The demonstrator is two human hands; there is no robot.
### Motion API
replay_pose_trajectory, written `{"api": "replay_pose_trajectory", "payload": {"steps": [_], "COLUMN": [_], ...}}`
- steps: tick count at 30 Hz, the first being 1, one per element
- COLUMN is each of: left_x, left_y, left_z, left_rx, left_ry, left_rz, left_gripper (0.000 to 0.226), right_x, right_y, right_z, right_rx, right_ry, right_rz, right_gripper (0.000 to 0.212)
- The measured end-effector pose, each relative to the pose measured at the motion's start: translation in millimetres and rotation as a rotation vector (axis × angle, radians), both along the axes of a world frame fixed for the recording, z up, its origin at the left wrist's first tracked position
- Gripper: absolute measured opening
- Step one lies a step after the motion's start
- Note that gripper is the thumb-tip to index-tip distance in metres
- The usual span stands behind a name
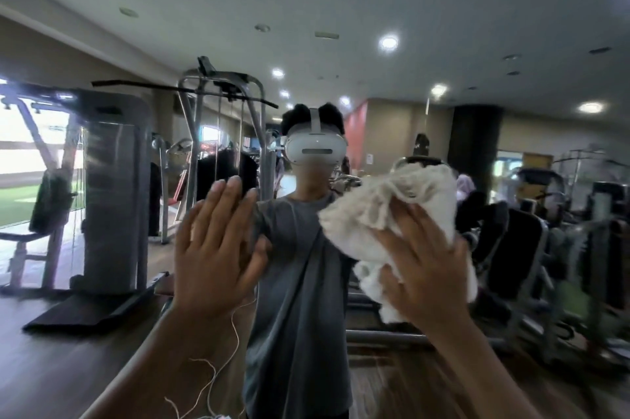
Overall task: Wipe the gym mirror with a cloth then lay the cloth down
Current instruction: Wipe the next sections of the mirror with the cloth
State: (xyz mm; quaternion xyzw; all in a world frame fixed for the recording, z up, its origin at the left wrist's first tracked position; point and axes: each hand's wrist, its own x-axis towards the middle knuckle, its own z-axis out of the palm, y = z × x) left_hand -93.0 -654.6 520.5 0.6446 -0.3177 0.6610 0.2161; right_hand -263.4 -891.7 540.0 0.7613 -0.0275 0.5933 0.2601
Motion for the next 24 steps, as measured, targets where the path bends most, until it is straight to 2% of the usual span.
{"api": "replay_pose_trajectory", "payload": {"steps": [2, 5, 7, 10, 14, 16, 21, 22, 24], "left_x": [11.6, 15.6, 15.6, 18.0, 19.5, 20.4, 18.9, 19.3, 19.0], "left_y": [12.9, 8.8, 8.3, 13.5, 14.2, 14.0, 11.6, 12.3, 13.2], "left_z": [-1.6, -4.7, -6.7, -11.5, -14.5, -15.1, -16.2, -16.4, -16.7], "left_rx": [0.005, -0.002, 0.014, 0.041, 0.059, 0.047, 0.021, 0.02, 0.013], "left_ry": [-0.008, -0.009, -0.016, -0.007, 0.012, 0.015, -0.006, -0.006, -0.002], "left_rz": [0.011, 0.027, 0.025, 0.016, 0.0, -0.023, -0.03, -0.031, -0.038], "left_gripper": [0.061, 0.063, 0.064, 0.063, 0.066, 0.066, 0.063, 0.063, 0.062], "right_x": [-6.1, 21.4, 49.3, 68.4, 44.6, 25.6, 35.3, 45.8, 64.9], "right_y": [-7.3, 35.3, 73.7, 101.3, 72.8, 53.1, 66.6, 80.6, 107.4], "right_z": [17.0, 68.7, 87.2, 61.4, -1.3, -10.9, 48.8, 55.4, 48.9], "right_rx": [0.137, 0.571, 0.692, 0.466, 0.064, 0.115, 0.596, 0.623, 0.563], "right_ry": [-0.098, -0.44, -0.521, -0.33, -0.036, -0.039, -0.364, -0.376, -0.281], "right_rz": [0.009, 0.145, 0.161, 0.092, 0.005, 0.006, 0.09, 0.09, 0.072], "right_gripper": [0.048, 0.05, 0.056, 0.058, 0.056, 0.053, 0.056, 0.06, 0.066]}}
